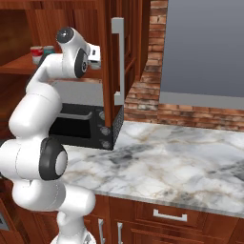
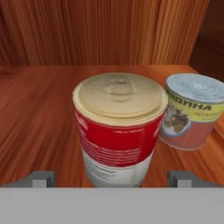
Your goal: Stack two cans on top of the other two cans in the cabinet.
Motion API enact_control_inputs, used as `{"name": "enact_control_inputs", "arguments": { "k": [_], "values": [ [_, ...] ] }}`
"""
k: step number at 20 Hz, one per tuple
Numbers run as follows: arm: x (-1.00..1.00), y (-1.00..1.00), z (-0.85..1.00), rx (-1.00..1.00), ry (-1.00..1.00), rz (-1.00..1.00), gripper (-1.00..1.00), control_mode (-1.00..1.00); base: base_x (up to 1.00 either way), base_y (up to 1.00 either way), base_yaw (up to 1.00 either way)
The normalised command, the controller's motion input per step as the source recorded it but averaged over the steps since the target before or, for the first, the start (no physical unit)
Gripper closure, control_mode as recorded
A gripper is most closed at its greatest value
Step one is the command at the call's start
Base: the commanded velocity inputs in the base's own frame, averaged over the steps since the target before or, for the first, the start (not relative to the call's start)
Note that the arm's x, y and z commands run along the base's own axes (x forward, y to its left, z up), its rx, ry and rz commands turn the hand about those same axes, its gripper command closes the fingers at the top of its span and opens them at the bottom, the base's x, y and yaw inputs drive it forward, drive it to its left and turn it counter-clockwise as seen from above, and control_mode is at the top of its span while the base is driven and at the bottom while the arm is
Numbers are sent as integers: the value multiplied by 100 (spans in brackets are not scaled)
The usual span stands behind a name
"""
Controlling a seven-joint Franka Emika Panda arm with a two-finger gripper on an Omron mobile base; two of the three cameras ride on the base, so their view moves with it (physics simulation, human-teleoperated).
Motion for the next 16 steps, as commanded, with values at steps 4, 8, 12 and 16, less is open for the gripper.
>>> {"name": "enact_control_inputs", "arguments": {
  "k": [4,8,12,16],
  "values": [
    [20,0,-17,-2,-1,-6,-100,-100,0,0,0],
    [17,0,-21,-2,-5,-7,-100,-100,0,0,0],
    [15,-1,-14,0,-5,-8,-100,-100,0,0,0],
    [12,-4,-5,0,-4,-9,-100,-100,0,0,0]
  ]
}}
